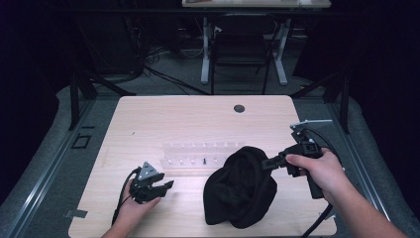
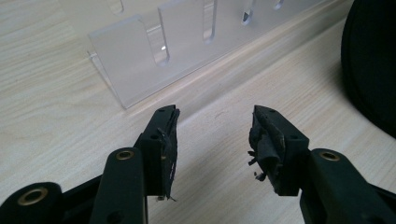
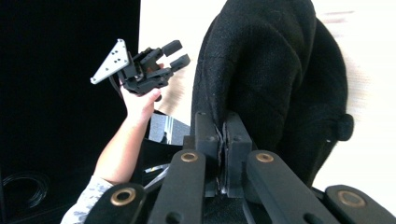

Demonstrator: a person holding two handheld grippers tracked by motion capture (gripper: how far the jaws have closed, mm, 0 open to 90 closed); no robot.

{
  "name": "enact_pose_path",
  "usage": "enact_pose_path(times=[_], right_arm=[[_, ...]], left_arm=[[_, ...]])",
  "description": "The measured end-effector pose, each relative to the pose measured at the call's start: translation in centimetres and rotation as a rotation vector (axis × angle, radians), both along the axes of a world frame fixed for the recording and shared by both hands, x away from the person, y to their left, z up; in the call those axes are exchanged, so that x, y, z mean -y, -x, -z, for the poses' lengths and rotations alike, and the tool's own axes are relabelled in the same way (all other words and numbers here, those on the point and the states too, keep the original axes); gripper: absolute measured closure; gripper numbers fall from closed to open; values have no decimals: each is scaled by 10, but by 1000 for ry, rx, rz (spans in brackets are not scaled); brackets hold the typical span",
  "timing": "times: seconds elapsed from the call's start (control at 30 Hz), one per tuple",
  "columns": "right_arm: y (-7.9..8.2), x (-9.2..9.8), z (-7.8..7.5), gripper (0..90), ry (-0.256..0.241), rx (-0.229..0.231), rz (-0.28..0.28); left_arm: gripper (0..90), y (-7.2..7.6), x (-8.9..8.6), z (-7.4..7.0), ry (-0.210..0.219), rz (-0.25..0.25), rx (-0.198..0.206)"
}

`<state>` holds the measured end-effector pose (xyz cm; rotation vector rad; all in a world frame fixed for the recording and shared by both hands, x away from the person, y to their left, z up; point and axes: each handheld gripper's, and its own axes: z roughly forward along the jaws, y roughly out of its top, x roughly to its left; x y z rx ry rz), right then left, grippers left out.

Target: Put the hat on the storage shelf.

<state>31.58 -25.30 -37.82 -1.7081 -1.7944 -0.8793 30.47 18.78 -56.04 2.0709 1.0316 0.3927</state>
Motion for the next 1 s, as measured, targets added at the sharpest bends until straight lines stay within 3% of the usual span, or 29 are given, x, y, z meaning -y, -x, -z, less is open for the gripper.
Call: enact_pose_path(times=[0.27, 0.53, 0.7, 1.0], right_arm=[[3, 8, -17, 878, -39, 55, 30], [3, 23, -27, 878, -64, 79, 70], [2, 32, -29, 878, -98, 82, 88], [2, 37, -44, 878, -163, 136, 97]], left_arm=[[512, 0, 0, 0, -2, 2, 1], [512, 0, 0, 0, 0, 0, 1], [511, 0, 1, 0, -3, 0, 1], [512, 0, 0, 0, -11, 9, 3]])
